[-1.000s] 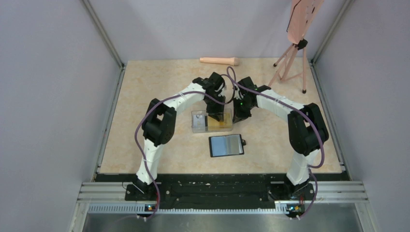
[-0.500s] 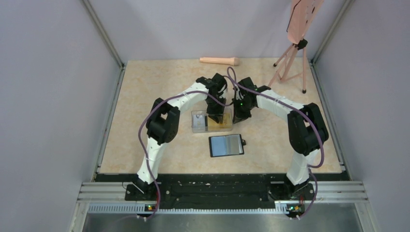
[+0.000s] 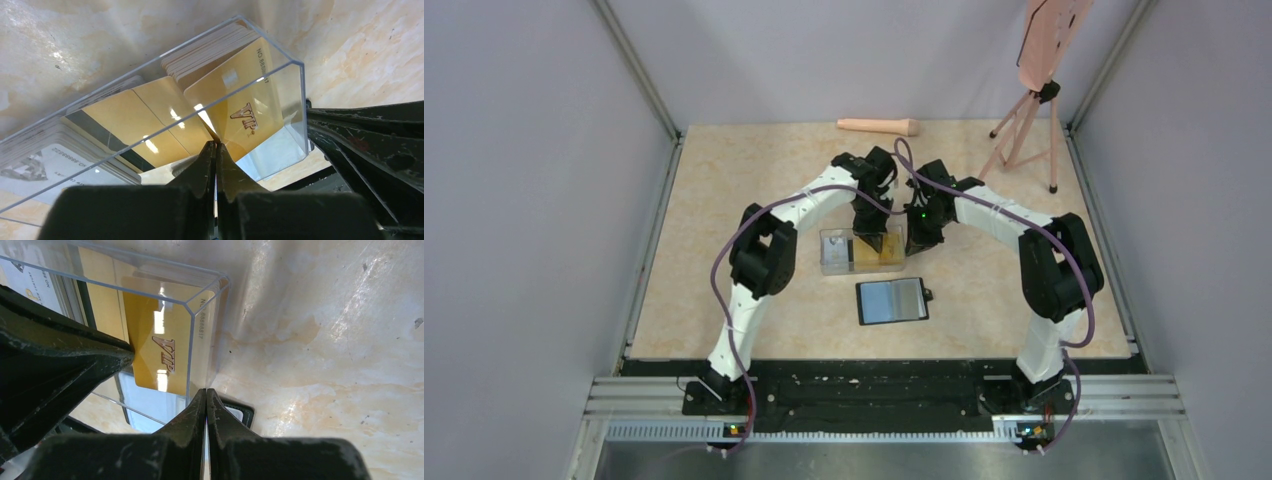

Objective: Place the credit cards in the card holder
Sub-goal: Pick up the credit card from the storage box.

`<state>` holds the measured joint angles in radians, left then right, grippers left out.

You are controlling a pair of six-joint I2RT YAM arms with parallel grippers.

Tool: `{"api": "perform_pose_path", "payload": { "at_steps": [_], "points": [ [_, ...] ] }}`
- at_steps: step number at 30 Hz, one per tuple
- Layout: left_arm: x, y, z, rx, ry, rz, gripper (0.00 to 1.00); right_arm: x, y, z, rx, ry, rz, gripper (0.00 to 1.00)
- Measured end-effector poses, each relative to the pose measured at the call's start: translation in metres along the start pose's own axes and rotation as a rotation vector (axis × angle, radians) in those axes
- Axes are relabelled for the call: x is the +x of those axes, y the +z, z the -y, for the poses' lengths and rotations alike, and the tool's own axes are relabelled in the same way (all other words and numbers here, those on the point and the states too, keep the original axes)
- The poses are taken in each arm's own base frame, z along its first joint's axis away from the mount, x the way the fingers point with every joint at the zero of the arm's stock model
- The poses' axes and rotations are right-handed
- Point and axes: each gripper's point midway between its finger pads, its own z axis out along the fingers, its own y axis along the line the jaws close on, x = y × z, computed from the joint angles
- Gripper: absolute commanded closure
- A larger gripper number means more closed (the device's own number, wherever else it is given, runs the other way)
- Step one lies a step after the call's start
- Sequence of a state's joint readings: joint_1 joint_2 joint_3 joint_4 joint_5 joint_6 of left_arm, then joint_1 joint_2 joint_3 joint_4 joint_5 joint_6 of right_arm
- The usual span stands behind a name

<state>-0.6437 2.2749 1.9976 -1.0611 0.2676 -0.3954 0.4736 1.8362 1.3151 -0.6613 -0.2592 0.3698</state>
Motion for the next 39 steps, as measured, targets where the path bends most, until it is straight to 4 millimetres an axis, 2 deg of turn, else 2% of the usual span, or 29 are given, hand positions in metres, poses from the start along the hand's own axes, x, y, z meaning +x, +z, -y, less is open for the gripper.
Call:
{"api": "perform_pose_path", "payload": {
  "at_steps": [9, 12, 15, 18, 30, 34, 39],
  "points": [
    [0.000, -0.002, 0.002, -0.015, 0.013, 0.005, 1.00, 0.000, 0.000, 0.000, 0.000, 0.000, 0.000, 1.00],
    [0.000, -0.003, 0.002, -0.014, 0.013, 0.006, 0.94, 0.000, 0.000, 0.000, 0.000, 0.000, 0.000, 1.00],
    [-0.001, -0.003, 0.003, -0.011, 0.011, 0.008, 0.83, 0.000, 0.000, 0.000, 0.000, 0.000, 0.000, 1.00],
    [-0.001, -0.004, 0.006, 0.009, 0.013, 0.024, 0.80, 0.000, 0.000, 0.000, 0.000, -0.001, 0.000, 1.00],
    [-0.010, -0.023, 0.032, 0.124, 0.024, 0.109, 0.78, 0.000, 0.000, 0.000, 0.000, -0.003, 0.000, 1.00],
    [-0.015, -0.016, 0.043, 0.189, 0.015, 0.128, 0.78, 0.000, 0.000, 0.000, 0.000, -0.003, 0.000, 1.00],
    [-0.010, -0.007, 0.043, 0.215, -0.004, 0.114, 0.81, 0.000, 0.000, 0.000, 0.000, -0.003, 0.000, 1.00]
  ]
}}
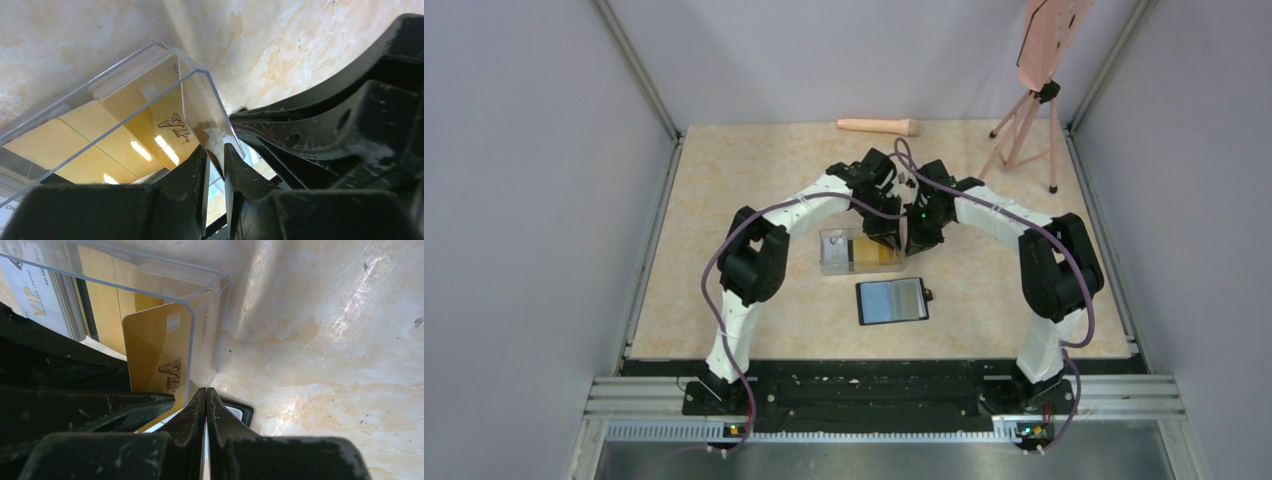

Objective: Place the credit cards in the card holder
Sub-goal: Pick up the credit card from the storage box.

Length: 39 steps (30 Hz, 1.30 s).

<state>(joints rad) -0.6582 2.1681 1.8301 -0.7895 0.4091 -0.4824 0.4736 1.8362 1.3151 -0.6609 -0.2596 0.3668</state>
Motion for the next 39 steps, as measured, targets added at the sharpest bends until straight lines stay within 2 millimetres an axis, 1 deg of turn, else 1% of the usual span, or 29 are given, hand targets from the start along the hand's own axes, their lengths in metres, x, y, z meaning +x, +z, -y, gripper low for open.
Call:
{"api": "perform_pose_path", "payload": {
  "at_steps": [1, 4, 5, 9, 13, 15, 18, 21, 24, 26, 28, 29, 31, 33, 35, 37, 39],
  "points": [
    [0.001, 0.001, -0.001, 0.001, -0.006, -0.002, 0.83, 0.000, 0.000, 0.000, 0.000, 0.000, 0.000, 1.00],
    [0.002, 0.004, -0.004, 0.009, -0.027, -0.006, 0.97, 0.000, 0.000, 0.000, 0.000, 0.000, 0.000, 1.00],
    [0.003, 0.003, -0.005, 0.015, -0.035, -0.008, 1.00, 0.000, 0.000, 0.000, 0.000, 0.000, -0.001, 1.00],
    [0.004, 0.000, -0.010, 0.010, -0.066, -0.008, 1.00, 0.002, 0.001, 0.001, 0.000, 0.001, -0.005, 1.00],
    [0.004, -0.005, -0.010, 0.015, -0.061, 0.016, 1.00, 0.003, 0.001, 0.001, -0.002, 0.001, -0.006, 0.99],
    [0.004, -0.011, -0.011, 0.020, -0.060, 0.040, 1.00, 0.003, 0.002, 0.001, -0.003, 0.001, -0.005, 0.89],
    [0.004, -0.030, -0.011, 0.035, -0.059, 0.099, 1.00, 0.004, 0.001, 0.000, -0.014, 0.003, 0.002, 0.78],
    [0.000, -0.061, -0.009, 0.061, -0.062, 0.193, 1.00, 0.004, -0.008, -0.008, -0.056, 0.008, 0.027, 0.66],
    [-0.003, -0.098, -0.004, 0.113, -0.059, 0.307, 1.00, 0.001, -0.022, -0.019, -0.111, 0.018, 0.069, 0.59],
    [-0.003, -0.115, 0.001, 0.154, -0.058, 0.361, 1.00, -0.001, -0.032, -0.027, -0.148, 0.017, 0.097, 0.55],
    [0.003, -0.126, 0.008, 0.207, -0.058, 0.395, 1.00, -0.002, -0.040, -0.032, -0.177, 0.017, 0.118, 0.53],
    [0.009, -0.128, 0.011, 0.239, -0.062, 0.404, 1.00, 0.000, -0.043, -0.034, -0.190, 0.020, 0.123, 0.53],
    [0.024, -0.124, 0.013, 0.292, -0.078, 0.397, 1.00, 0.003, -0.047, -0.036, -0.209, 0.025, 0.127, 0.53],
    [0.045, -0.113, 0.010, 0.320, -0.117, 0.361, 1.00, 0.011, -0.046, -0.034, -0.218, 0.036, 0.114, 0.54],
    [0.062, -0.100, 0.005, 0.328, -0.156, 0.324, 1.00, 0.020, -0.043, -0.029, -0.220, 0.052, 0.094, 0.57],
    [0.078, -0.089, 0.001, 0.332, -0.188, 0.291, 1.00, 0.031, -0.039, -0.022, -0.214, 0.076, 0.069, 0.59],
    [0.094, -0.079, 0.002, 0.346, -0.210, 0.266, 1.00, 0.043, -0.035, -0.013, -0.205, 0.106, 0.044, 0.59]
  ]
}}
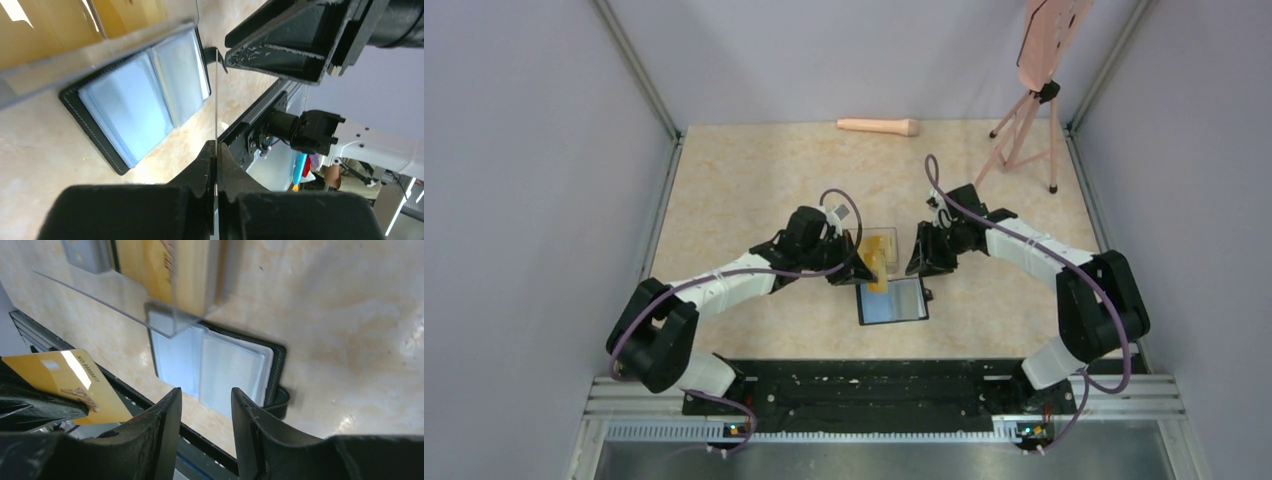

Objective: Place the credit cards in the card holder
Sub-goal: Pick up the credit card from the storage box, then insert the credit card into the card holder.

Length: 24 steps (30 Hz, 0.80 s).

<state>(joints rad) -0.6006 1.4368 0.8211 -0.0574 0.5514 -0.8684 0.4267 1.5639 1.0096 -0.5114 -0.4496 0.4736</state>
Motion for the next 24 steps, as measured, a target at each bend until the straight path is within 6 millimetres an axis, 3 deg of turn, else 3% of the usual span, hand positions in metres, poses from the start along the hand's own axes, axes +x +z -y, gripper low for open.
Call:
{"api": "perform_pose_path", "payload": {
  "at_steps": [11, 17, 24],
  "points": [
    [0.048, 0.023, -0.006, 0.038, -0.016, -0.036, 1.00, 0.054, 0.007, 0.044, 0.015, 0.162, -0.077, 0.60],
    [0.057, 0.039, -0.037, -0.057, -0.038, -0.051, 1.00, 0.063, 0.009, 0.049, 0.013, 0.180, -0.093, 0.60],
    [0.055, 0.055, -0.054, -0.117, -0.033, -0.071, 1.00, 0.063, 0.009, 0.054, 0.019, 0.192, -0.090, 0.60]
  ]
}}
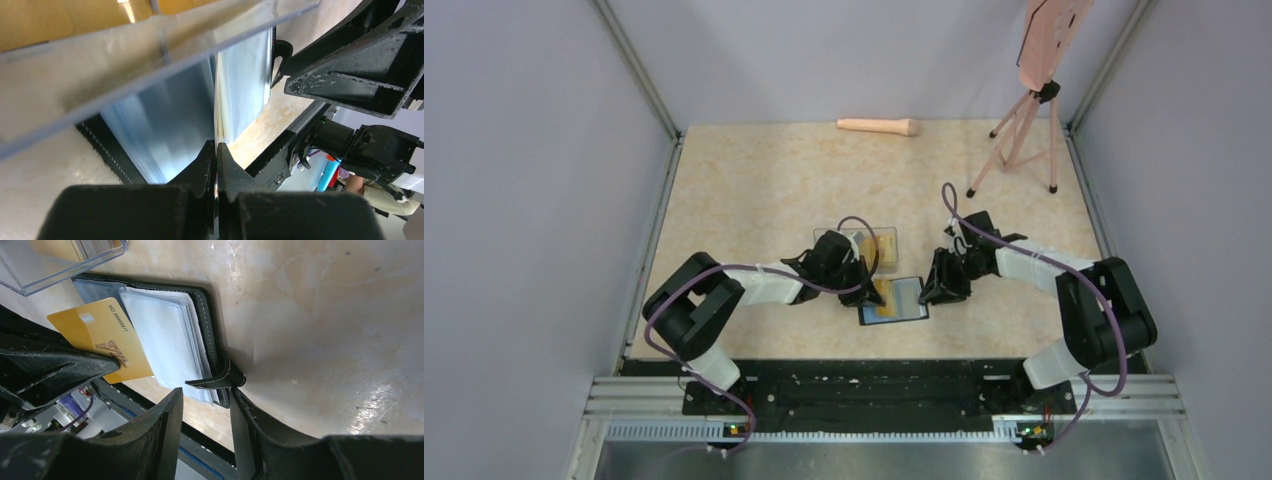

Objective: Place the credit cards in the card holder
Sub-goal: Insert the credit card into the card holder.

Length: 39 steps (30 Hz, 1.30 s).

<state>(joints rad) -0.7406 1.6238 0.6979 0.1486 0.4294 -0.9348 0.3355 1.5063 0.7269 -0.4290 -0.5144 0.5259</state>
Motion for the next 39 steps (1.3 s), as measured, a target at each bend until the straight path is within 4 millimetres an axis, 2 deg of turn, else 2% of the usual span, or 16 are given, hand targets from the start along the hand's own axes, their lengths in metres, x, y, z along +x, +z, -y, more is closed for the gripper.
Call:
{"api": "perform_pose_path", "payload": {
  "at_steps": [10, 17, 29, 39],
  "points": [
    [-0.009, 0.010, 0.008, 0.011, 0.024, -0.008, 1.00, 0.002, 0.004, 0.012, 0.031, 0.025, -0.010, 0.62],
    [-0.009, 0.017, 0.010, 0.032, -0.017, -0.018, 1.00, 0.002, 0.005, 0.012, 0.023, 0.031, -0.023, 0.62],
    [-0.012, 0.017, 0.017, 0.046, -0.096, -0.011, 1.00, 0.001, 0.005, 0.011, 0.015, 0.037, -0.032, 0.63],
    [-0.008, 0.010, 0.005, -0.026, -0.159, 0.008, 1.00, 0.001, 0.005, 0.011, 0.010, 0.042, -0.034, 0.63]
  ]
}}
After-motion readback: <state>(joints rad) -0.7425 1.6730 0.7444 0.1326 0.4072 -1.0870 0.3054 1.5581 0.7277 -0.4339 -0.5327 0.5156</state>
